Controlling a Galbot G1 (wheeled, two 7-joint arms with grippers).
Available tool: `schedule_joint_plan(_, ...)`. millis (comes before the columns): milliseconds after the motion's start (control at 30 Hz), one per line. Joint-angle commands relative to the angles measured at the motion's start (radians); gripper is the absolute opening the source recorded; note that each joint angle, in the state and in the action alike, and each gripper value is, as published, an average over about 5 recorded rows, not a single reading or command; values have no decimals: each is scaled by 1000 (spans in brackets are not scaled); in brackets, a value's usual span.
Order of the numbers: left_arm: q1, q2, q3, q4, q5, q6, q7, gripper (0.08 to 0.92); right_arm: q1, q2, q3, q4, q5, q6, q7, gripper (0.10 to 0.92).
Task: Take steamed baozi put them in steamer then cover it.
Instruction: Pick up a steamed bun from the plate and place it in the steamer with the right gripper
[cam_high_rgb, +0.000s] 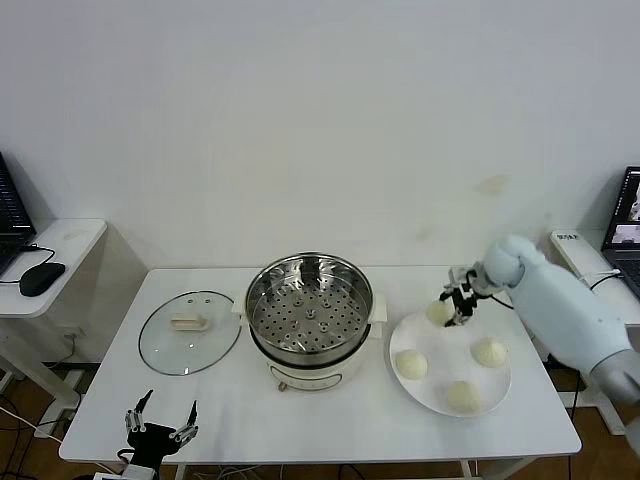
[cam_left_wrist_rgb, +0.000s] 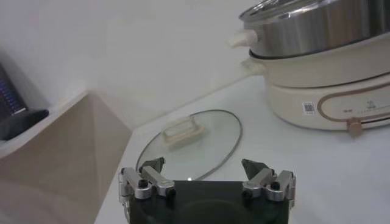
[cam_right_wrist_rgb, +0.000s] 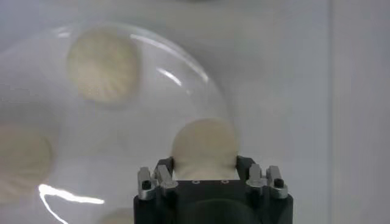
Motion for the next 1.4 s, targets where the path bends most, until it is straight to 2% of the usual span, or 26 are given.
schedule_joint_plan(33,6,-3,-4,-16,4,21,-8,823,320,29,-183,2,219,14,-87,626)
schedule_joint_plan(267,11,-4,-7,-30,2,22,-17,823,441,204,-255,-91,285,60,-119,623)
schedule_joint_plan(467,9,-8,-16,-31,-1,21,-27,823,485,386,-248,-262,295,290,-159,621)
schedule_joint_plan(567,16,-9,-21,-30,-2,20,-31,823,486,438,-239,-298,258,399,-173,626)
schedule_joint_plan(900,21,-14,-29,-25,-2,21,-31,823,427,464,-321,-124,98,636,-133,628)
schedule_joint_plan(1067,24,-17,-31,-29,-9,22,-26,823,386,478,-329,-76,-67,748,-85,628)
schedule_joint_plan(1267,26,-17,-33,-37,-29,25,-22,823,347,495,-332,-68,-233,804,-18,628)
schedule_joint_plan(1400,20,-19,-33,-33,-29,27,-22,823,329,517,-339,-101,-266,811,7,628)
